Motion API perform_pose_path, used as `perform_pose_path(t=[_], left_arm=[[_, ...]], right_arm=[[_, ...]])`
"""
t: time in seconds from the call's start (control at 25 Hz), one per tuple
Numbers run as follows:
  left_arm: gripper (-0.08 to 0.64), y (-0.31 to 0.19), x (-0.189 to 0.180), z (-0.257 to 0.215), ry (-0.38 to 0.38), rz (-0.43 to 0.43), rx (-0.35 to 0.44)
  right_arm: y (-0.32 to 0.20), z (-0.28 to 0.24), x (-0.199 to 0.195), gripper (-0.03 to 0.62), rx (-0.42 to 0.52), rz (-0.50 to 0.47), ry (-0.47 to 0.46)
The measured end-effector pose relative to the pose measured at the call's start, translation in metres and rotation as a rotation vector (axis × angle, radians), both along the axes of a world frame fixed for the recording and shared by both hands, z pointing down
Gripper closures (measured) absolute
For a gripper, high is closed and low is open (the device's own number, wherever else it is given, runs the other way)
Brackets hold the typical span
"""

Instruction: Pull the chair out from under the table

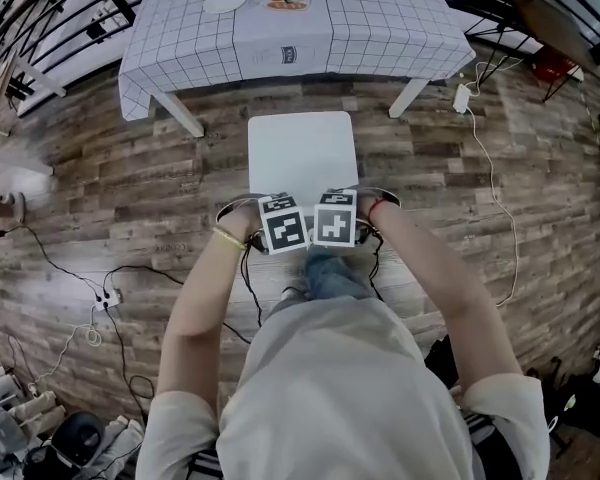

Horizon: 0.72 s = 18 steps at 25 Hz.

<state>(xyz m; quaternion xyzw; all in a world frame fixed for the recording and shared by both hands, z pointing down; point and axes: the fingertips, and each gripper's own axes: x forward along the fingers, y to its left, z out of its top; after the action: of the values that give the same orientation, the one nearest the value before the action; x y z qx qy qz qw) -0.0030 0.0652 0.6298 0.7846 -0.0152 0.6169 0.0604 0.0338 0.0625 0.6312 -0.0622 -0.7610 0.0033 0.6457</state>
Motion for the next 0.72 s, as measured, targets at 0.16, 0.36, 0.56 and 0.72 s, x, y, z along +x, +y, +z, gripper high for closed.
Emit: perform_pose_path(t=[0.16, 0.36, 0.56, 0.72], left_arm=[[0.471, 0.017, 0.001, 0.000, -0.001, 0.001, -0.005], [0.470, 0.036, 0.003, 0.001, 0.001, 0.001, -0.006], [0.469, 0.052, 0.006, 0.002, 0.000, -0.001, -0.006], [0.469, 0.061, 0.006, 0.002, -0.001, 0.001, -0.006]], right_arm=[[0.017, 0.000, 0.002, 0.514, 0.000, 0.002, 0.001], [0.036, 0.000, 0.003, 0.514, 0.000, 0.006, 0.000], [0.052, 0.001, 0.006, 0.514, 0.001, 0.006, 0.005], [0.061, 0.002, 0.007, 0.512, 0.000, 0.007, 0.006]])
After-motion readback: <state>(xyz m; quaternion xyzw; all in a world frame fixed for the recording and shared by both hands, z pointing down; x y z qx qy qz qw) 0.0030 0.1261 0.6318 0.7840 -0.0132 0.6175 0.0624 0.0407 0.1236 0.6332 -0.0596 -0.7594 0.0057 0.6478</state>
